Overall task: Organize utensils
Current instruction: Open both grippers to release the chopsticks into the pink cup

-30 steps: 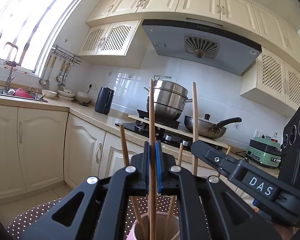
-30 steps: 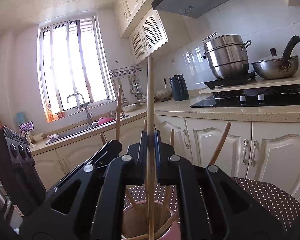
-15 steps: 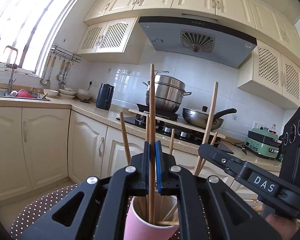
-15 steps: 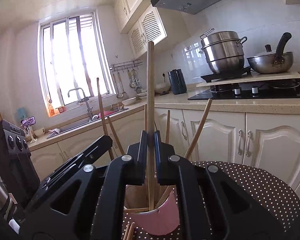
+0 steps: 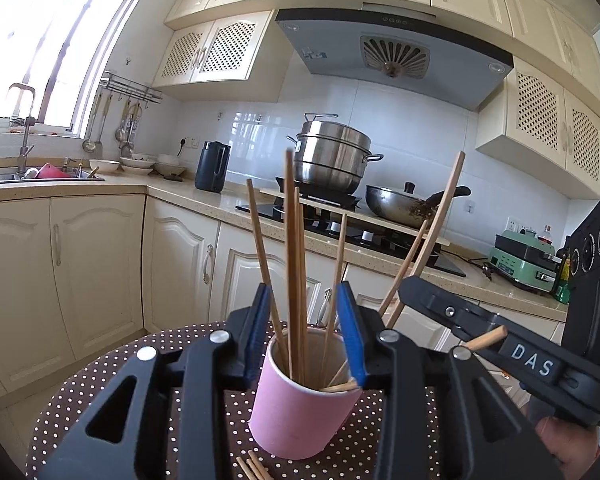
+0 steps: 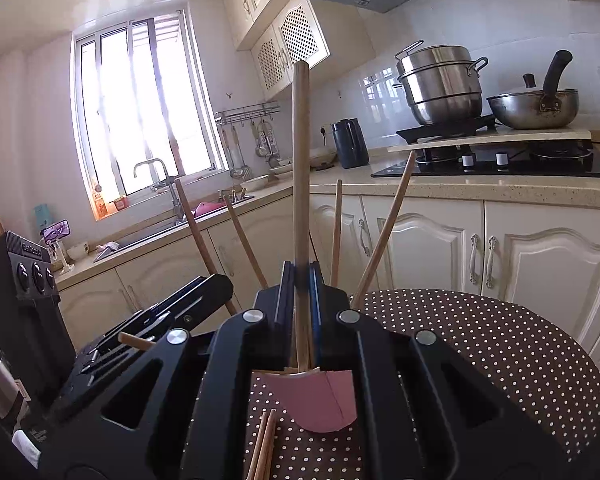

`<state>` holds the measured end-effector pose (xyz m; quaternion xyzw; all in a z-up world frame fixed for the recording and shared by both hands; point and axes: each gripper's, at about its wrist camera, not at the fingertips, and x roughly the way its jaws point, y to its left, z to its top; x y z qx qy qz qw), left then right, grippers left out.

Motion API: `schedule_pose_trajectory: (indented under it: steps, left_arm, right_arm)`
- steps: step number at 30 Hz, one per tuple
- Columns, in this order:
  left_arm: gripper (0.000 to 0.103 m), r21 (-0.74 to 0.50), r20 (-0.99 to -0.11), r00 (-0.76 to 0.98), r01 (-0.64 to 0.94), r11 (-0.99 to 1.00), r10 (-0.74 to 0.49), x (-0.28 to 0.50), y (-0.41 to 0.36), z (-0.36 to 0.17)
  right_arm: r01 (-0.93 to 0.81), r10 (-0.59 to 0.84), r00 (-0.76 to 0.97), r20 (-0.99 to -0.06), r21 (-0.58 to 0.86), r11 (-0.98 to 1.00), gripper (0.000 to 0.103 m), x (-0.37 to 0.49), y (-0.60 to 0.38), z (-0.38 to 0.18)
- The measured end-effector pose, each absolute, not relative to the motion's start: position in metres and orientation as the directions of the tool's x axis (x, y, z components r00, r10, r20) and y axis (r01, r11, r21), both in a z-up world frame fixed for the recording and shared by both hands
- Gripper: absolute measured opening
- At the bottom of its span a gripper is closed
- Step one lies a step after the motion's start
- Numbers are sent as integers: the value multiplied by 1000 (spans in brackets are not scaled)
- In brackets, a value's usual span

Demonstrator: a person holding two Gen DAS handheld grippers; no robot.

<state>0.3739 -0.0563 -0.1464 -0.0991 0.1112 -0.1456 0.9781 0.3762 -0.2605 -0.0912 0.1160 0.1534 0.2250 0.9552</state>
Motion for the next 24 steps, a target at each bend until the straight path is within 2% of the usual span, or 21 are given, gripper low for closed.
schedule_pose_trajectory:
  steps: [4,11,17,24]
  left_arm:
    - [34,-223,-193,934,257,940,-301,370,-53,-144]
    - [45,-206,-194,948,213,955,-253,360,-48,-139]
    - [46,-165,-206,960,155,974,-188,355,-46,-133]
    - [53,-124,-199,970,120,985,-143,342,-41,-125]
  right_arm:
    - [-394,465,850,-247,288,873,8,373,-258,-92]
    - [-396,471,843,-259,295,870,8,370,-255,-94]
    - [-400,476,834,-280,290,870,9,367,-249,-95]
    - [-395,478,825,-302,296,870,10,365,-242,-97]
